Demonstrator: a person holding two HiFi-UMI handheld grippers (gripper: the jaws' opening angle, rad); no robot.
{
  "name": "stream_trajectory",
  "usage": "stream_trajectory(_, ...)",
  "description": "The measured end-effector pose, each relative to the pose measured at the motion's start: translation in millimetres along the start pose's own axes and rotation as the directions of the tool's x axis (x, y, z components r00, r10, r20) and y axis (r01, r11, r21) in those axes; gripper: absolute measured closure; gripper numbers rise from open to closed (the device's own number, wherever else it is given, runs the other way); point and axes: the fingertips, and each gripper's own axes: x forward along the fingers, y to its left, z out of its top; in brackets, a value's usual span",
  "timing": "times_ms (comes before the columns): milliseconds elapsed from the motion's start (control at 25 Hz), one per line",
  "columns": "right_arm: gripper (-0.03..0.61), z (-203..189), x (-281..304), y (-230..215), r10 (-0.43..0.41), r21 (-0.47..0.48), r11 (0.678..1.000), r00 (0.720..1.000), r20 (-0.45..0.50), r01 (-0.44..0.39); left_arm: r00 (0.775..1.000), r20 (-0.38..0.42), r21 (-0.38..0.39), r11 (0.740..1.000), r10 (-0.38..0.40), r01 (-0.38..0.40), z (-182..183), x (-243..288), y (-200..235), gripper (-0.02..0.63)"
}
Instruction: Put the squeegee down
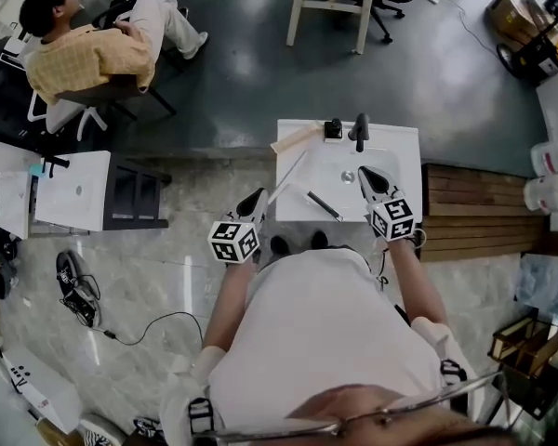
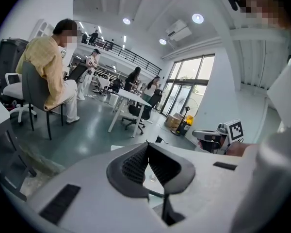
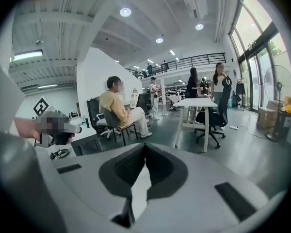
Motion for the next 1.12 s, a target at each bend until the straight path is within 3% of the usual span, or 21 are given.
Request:
stream_trajectory(280, 0.574, 25.7, -25.3, -8.6, -0.068, -0.008, 0.998, 0.993, 0.096, 0.069, 1.0, 0.025, 0.015, 1.0, 0.0, 0.0, 14.7, -1.0, 3.4, 0.609)
stream_trajectory(520, 0.574, 27.9, -32.3, -17.6, -0.108, 0.011, 0.994, 0.988, 0.114, 0.107, 0.999, 0.039, 0.023, 1.0, -0.021, 0.02, 23.3, 0.3, -0.5, 0.609)
stream_trajectory(1120, 0.574, 29.7, -29.8, -22.4, -0.118, 0.033, 0.993, 0.986, 0.117, 0.115, 0.999, 0.043, 0.008, 1.0, -0.031, 0.03, 26.3, 2.9, -0.1, 0.609)
